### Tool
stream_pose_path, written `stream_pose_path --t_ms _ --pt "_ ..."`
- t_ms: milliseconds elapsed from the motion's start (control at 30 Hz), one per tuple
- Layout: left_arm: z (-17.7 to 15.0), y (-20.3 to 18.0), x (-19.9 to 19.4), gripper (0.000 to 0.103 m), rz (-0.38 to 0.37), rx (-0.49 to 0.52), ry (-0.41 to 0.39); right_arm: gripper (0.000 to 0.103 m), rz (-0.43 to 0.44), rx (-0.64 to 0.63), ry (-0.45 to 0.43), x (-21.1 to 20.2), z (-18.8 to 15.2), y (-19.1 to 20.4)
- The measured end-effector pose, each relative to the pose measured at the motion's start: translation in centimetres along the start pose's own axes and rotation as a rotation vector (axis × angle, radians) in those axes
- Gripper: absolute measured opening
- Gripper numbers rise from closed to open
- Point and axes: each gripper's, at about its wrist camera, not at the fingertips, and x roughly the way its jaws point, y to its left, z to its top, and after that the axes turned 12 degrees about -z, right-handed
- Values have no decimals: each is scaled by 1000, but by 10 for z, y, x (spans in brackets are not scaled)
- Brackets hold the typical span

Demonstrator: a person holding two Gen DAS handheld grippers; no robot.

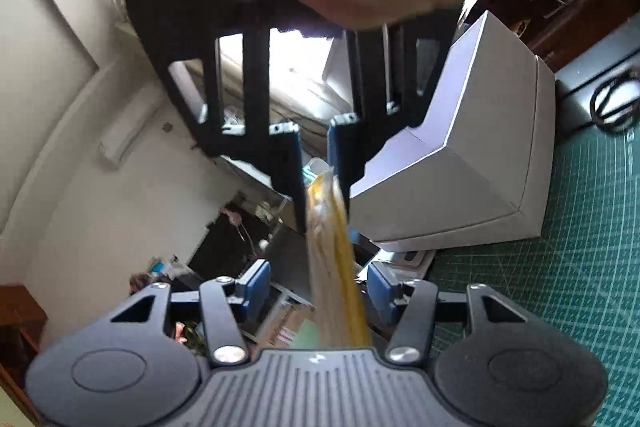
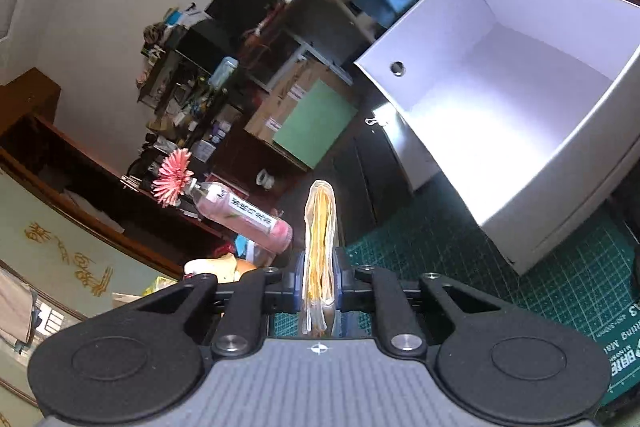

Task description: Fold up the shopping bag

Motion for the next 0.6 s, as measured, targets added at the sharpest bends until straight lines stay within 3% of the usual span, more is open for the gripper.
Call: stream_pose_path --t_ms 167,367,600 --pt "1 8 0 52 8 -12 -26 14 22 2 -15 1 -2 0" --pt "0 9 -1 20 24 -19 -56 15 37 17 0 4 0 -1" --pt "-1 10 -1 14 49 -28 -96 15 94 77 43 5 8 -10"
